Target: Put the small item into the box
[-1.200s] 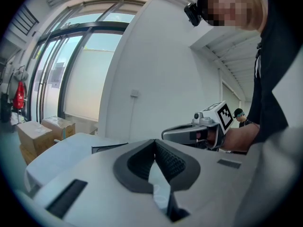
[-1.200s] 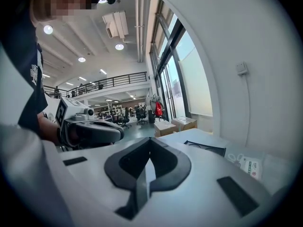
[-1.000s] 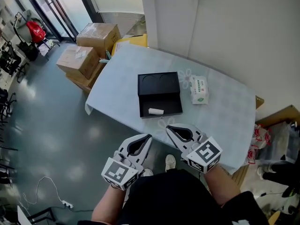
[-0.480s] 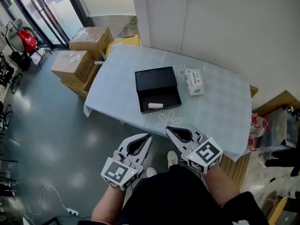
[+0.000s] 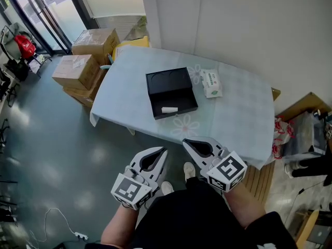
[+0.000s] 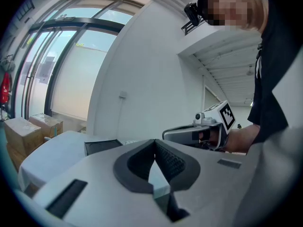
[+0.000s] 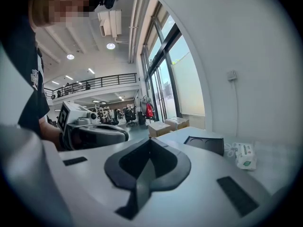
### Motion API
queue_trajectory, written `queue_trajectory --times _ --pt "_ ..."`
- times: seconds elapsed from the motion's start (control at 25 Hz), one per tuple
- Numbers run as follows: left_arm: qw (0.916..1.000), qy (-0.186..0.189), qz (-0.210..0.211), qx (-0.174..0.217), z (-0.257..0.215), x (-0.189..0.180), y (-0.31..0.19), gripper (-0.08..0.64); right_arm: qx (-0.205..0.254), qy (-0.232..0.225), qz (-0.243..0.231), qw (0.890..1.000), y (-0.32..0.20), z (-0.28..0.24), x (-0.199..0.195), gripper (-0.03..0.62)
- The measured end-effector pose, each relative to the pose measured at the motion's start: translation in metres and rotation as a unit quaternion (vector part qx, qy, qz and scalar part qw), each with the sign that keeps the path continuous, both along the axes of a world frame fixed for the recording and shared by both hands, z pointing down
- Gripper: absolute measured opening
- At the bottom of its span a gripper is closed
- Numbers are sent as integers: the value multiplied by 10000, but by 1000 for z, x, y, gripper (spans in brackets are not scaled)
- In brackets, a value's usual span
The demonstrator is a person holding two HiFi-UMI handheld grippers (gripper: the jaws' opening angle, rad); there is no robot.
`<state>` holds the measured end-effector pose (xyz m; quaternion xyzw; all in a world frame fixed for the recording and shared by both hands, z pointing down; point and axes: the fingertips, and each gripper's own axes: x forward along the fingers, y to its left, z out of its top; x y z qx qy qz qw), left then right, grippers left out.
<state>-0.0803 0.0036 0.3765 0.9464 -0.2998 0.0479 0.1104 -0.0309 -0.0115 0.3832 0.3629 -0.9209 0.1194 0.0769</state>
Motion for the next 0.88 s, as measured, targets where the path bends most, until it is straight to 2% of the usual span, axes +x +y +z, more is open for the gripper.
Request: queue_trajectory --times 0.4,0.56,0.88 --pt "10000 33 90 28 4 -10 14 8 -18 -15 80 10000 15 2 -9 9" --pt "10000 -81 24 -7 2 -14 16 8 -16 -17 89 10000 21 0 -12 9" --pt "9999 45 99 6 2 -17 27 8 -6 -11 107 9999 31 -1 -18 9"
